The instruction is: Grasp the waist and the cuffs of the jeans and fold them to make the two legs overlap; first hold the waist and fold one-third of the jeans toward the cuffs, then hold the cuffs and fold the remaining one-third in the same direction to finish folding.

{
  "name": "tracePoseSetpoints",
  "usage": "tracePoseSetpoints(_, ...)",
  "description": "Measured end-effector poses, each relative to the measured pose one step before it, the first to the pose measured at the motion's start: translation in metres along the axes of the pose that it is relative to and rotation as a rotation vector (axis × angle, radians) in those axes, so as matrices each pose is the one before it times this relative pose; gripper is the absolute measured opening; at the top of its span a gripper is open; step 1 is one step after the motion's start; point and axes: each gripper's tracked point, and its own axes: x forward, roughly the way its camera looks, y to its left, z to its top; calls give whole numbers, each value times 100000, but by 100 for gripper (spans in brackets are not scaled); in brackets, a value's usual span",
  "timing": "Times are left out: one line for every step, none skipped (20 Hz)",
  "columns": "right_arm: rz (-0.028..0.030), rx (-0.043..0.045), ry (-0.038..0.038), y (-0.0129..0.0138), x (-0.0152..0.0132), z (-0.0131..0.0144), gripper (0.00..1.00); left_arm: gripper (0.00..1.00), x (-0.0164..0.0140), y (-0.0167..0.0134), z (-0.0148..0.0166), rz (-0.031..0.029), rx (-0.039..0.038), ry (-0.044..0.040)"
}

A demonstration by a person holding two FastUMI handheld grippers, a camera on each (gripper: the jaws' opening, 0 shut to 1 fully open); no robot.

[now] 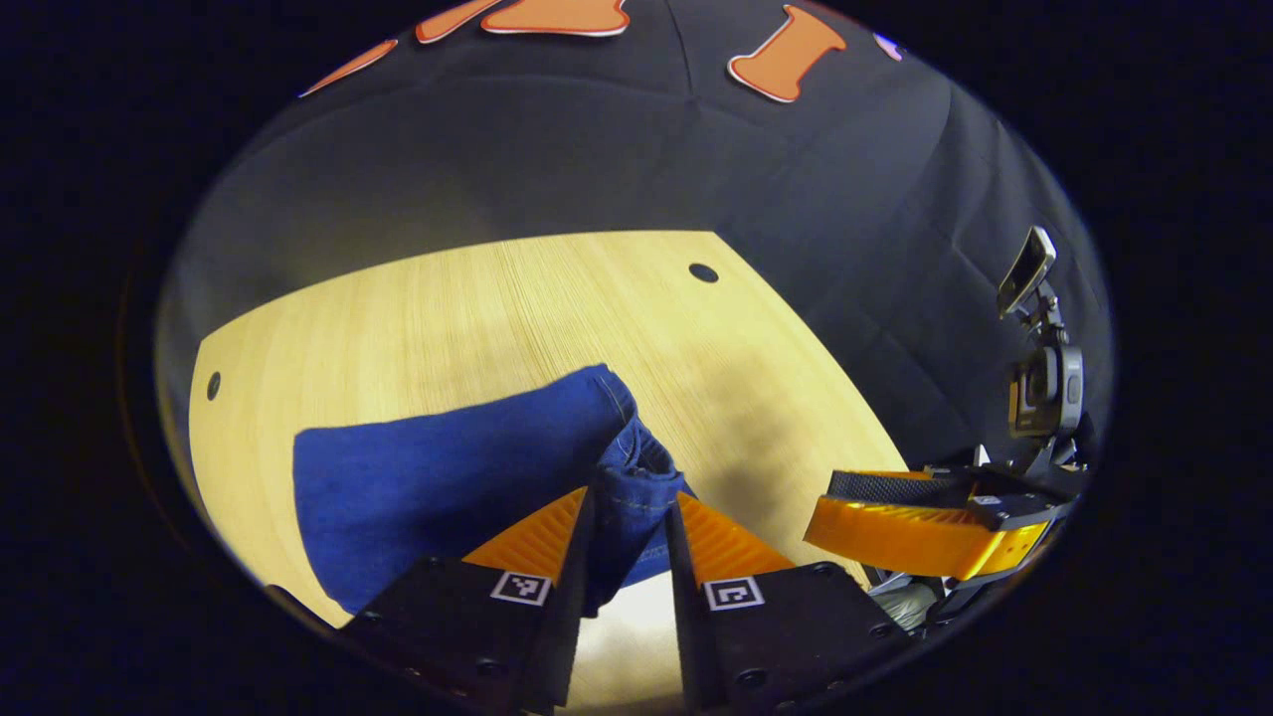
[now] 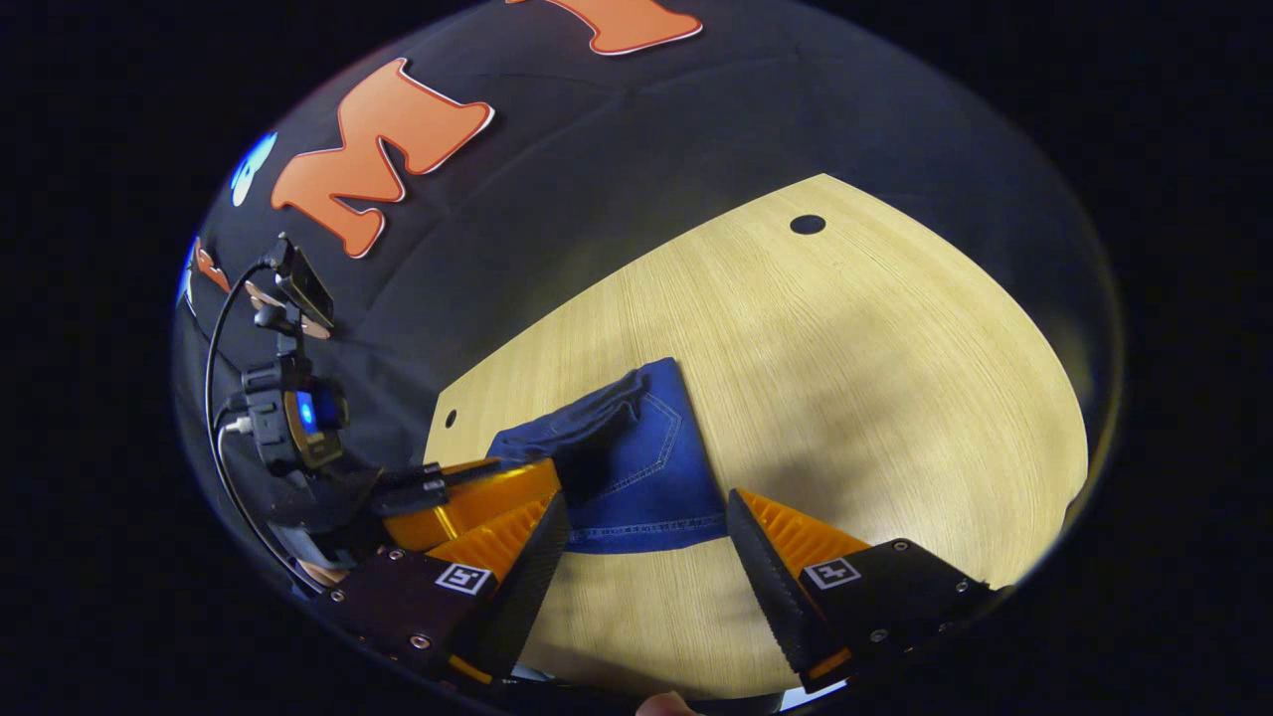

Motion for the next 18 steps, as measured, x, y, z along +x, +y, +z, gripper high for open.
tracePoseSetpoints(-181,-104,-129,-86,-35,-93,98,34,80,-10,-188,304,622,-573)
tracePoseSetpoints(435,-514,-394,92,8,173,98,34,-270,-459,-94,-1945,7,-305)
tracePoseSetpoints(-15,-115,-407,-82,-40,21,98,54,-89,-465,85,-1508,95,-1845)
tracePoseSetpoints(812,-116,-225,239,56,78,98,74,-708,-85,687,-353,881,-2465)
tracePoseSetpoints(-54,165,-256,71,28,72,98,93,-274,53,460,1042,1068,-1905)
tracePoseSetpoints(739,184,-633,217,23,78,98,93,-513,190,500,1193,803,-2193)
tracePoseSetpoints(185,-13,-1061,223,-128,217,98,93,-612,184,568,1280,375,-2526)
tracePoseSetpoints(-24,-865,-2125,209,-119,359,98,93,-876,484,689,1381,-193,-3398)
tracePoseSetpoints(76,-1855,-3174,289,-135,582,98,93,-826,622,793,2075,154,-3745)
tracePoseSetpoints(-599,-2857,-3948,310,-298,747,98,94,-785,823,874,2615,357,-4005)
tracePoseSetpoints(-406,-3731,-4222,364,-363,803,98,97,-1063,815,1034,2870,841,-4350)
tracePoseSetpoints(-452,-3837,-4281,380,-392,874,99,98,-763,650,967,3707,866,-4250)
tracePoseSetpoints(-345,-3859,-4548,496,-515,845,98,97,-926,810,938,3251,1072,-4032)
tracePoseSetpoints(145,-3512,-3863,1553,-867,969,98,97,-1010,1064,992,3663,1066,-4108)
tracePoseSetpoints(-19,-3672,-4118,604,-493,892,98,98,-877,856,340,2601,866,-4079)
tracePoseSetpoints(-736,-4078,-4065,301,-420,780,98,98,-766,975,542,2721,518,-3935)
tracePoseSetpoints(-1735,-4616,-4431,138,-405,662,98,98,-614,703,536,2434,462,-3515)
tracePoseSetpoints(-1468,-5336,-5028,149,-405,952,98,98,-848,818,546,2606,359,-2922)
